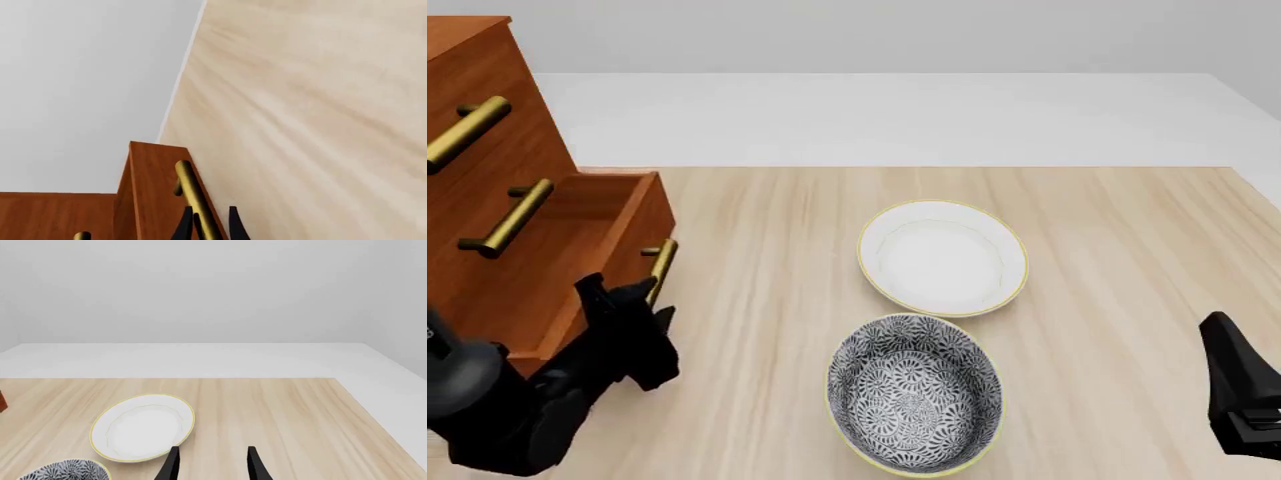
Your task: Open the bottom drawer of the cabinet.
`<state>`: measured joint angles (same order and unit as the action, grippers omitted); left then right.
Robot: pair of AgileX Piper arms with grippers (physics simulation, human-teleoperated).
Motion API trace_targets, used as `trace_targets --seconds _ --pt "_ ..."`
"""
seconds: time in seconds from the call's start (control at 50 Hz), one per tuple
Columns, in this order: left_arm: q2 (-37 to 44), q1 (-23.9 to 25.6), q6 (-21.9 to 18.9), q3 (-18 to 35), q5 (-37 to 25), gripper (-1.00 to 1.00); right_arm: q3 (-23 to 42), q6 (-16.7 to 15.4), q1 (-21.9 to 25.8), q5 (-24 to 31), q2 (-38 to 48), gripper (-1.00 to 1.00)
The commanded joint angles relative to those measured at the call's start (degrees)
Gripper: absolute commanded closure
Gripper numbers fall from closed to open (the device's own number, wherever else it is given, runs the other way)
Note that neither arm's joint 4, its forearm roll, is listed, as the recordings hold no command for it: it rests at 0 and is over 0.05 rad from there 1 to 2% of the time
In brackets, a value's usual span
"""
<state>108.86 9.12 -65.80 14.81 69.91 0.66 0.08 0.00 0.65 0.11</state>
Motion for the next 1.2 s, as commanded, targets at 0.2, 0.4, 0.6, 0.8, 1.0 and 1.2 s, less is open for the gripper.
trace_targets --seconds 0.2,0.4,0.6,0.8,1.0,1.2 --pt "8.27 2.43 1.86 4.95 -0.01 1.00 0.00 0.02 0.00 0.01 0.00 -1.00" --pt "4.57 1.87 0.52 2.73 -0.01 -1.00 -0.09 -0.02 0.03 -0.09 0.00 -1.00" --pt "-10.96 5.50 0.94 -8.35 -0.01 -1.00 -0.22 -0.02 0.03 -0.31 0.08 -1.00" --pt "-35.81 12.70 7.97 -14.77 -11.98 -1.00 -0.06 -0.02 0.03 -0.11 0.03 -1.00" --pt "-74.21 14.91 22.71 2.67 -65.67 -1.00 -0.09 -0.02 0.03 -0.11 0.01 -1.00" --pt "-79.41 10.75 34.81 17.81 -88.18 -1.00 0.07 -0.01 0.03 0.08 -0.02 -1.00"
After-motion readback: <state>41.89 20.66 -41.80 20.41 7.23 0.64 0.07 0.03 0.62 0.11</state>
